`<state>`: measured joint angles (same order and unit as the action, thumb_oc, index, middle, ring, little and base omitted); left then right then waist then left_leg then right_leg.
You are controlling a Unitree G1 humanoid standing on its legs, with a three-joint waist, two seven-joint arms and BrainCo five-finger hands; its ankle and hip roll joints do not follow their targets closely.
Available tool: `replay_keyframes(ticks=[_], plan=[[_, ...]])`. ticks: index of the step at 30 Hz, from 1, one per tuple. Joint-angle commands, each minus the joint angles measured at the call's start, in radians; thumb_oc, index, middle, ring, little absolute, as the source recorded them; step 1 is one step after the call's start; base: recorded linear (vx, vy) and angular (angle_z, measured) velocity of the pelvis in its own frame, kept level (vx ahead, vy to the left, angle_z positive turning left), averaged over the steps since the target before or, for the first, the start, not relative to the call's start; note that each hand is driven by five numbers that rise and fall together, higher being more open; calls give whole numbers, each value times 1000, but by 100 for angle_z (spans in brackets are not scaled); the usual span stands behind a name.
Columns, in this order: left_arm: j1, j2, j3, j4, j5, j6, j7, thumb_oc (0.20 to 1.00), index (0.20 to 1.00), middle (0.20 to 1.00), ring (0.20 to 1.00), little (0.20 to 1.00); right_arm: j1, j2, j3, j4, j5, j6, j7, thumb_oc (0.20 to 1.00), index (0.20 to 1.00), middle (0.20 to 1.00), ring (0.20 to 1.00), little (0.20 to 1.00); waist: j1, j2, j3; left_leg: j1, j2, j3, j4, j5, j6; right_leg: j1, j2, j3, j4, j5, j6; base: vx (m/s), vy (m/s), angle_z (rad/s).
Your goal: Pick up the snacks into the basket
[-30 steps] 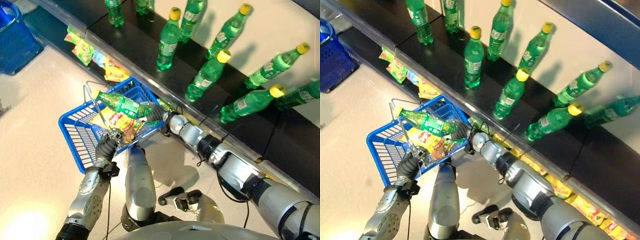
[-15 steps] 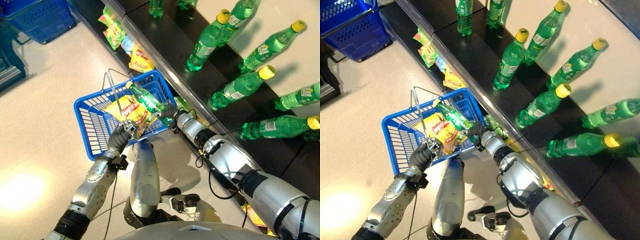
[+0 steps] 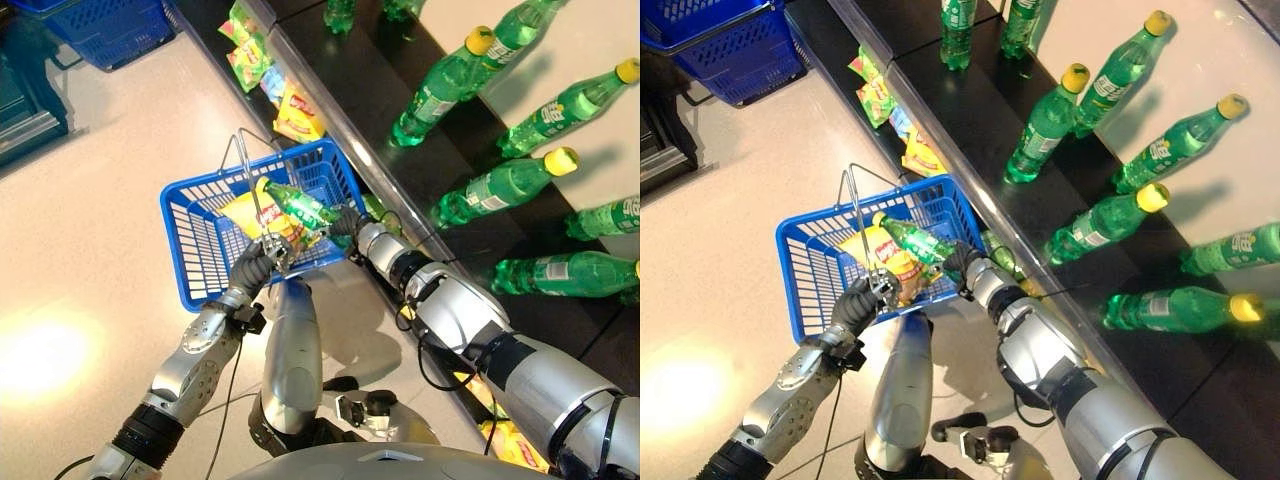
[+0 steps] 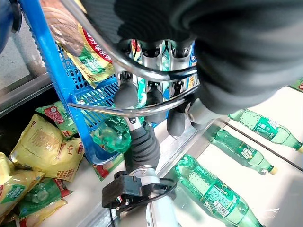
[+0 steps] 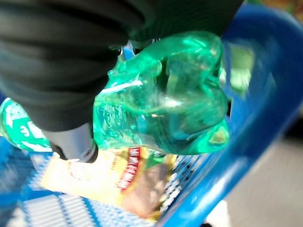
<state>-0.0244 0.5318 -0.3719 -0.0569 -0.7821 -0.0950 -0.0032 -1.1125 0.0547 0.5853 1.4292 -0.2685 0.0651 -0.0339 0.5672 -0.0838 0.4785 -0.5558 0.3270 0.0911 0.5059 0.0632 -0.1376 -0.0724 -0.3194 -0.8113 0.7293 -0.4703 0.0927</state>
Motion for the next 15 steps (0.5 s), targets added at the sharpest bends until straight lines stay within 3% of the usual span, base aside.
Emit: replay_keyframes(ticks=[1, 5, 15], plan=[[-76, 2, -47, -235, -41, -64, -71, 200, 200, 200, 200, 200, -141, 27, 30, -19, -153, -28, -43, 200, 200, 200, 200, 200, 15, 50, -2, -40, -1, 20, 139, -131, 79, -101, -13, 13, -59, 243, 31, 29, -1, 9], [-113, -14, -80, -230, -63, -69, -79, 200, 200, 200, 200, 200, -139, 40, 125, -44, -378, -29, -33, 200, 200, 200, 200, 200, 19, 67, 2, -45, -6, 15, 144, -136, 80, -101, -21, 2, -50, 239, 35, 24, -2, 12], [-122, -43, -92, -264, -144, -92, -77, 200, 200, 200, 200, 200, -146, 56, 245, -167, -616, -50, -34, 200, 200, 200, 200, 200, 6, 82, 2, -32, -7, 25, 148, -144, 78, -103, -40, 20, -41, 239, 40, 5, 7, 3]])
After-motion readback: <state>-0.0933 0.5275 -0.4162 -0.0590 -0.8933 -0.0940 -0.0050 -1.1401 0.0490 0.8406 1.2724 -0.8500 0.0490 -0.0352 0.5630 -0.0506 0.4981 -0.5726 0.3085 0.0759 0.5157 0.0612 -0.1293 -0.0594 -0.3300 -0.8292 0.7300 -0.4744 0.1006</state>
